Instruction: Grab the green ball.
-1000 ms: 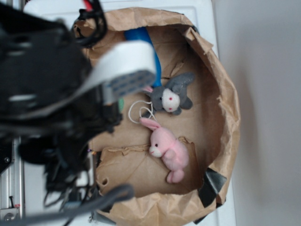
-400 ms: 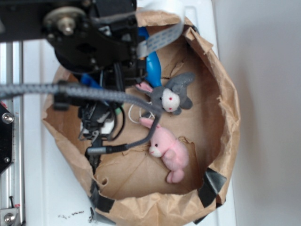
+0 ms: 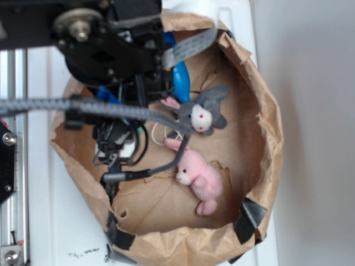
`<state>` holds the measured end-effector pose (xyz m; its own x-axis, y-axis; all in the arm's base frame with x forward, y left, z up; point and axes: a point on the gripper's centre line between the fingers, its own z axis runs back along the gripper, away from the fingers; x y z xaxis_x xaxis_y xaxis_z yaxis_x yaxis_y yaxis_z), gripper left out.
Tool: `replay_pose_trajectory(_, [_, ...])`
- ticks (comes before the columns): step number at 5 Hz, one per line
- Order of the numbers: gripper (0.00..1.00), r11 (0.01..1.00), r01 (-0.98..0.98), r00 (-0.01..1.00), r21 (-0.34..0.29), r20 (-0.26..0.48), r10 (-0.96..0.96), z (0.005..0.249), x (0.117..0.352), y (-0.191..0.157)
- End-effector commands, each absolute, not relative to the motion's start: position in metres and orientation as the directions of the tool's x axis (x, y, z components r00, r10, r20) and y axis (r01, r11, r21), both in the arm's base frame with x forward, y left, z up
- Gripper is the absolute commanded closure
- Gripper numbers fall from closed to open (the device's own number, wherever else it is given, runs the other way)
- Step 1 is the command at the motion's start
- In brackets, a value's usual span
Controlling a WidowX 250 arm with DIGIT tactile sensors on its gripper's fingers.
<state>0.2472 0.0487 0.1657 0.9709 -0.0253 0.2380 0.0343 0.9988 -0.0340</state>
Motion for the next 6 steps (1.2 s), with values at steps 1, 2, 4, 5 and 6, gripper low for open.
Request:
replay_pose_trajectory(1, [0.00, 0.979, 0.070, 0.966, -0.191, 0.258, -0.019, 0.121, 0.245, 0.062])
replay_pose_trajectory(2, [0.00, 0.981, 0.068, 0.965, -0.179, 0.260, -0.020, 0.101, 0.245, 0.066])
replay_pose_trajectory(4, [0.00, 0.991, 0.041, 0.951, -0.124, 0.308, -0.001, 0.071, 0.244, 0.070])
replay_pose_trajectory(5, [0.00, 0.999, 0.027, 0.938, -0.039, 0.345, -0.012, 0.051, 0.250, 0.068])
replay_pose_trajectory(6, [0.00, 1.000, 0.000, 0.918, 0.029, 0.397, -0.011, 0.032, 0.252, 0.067])
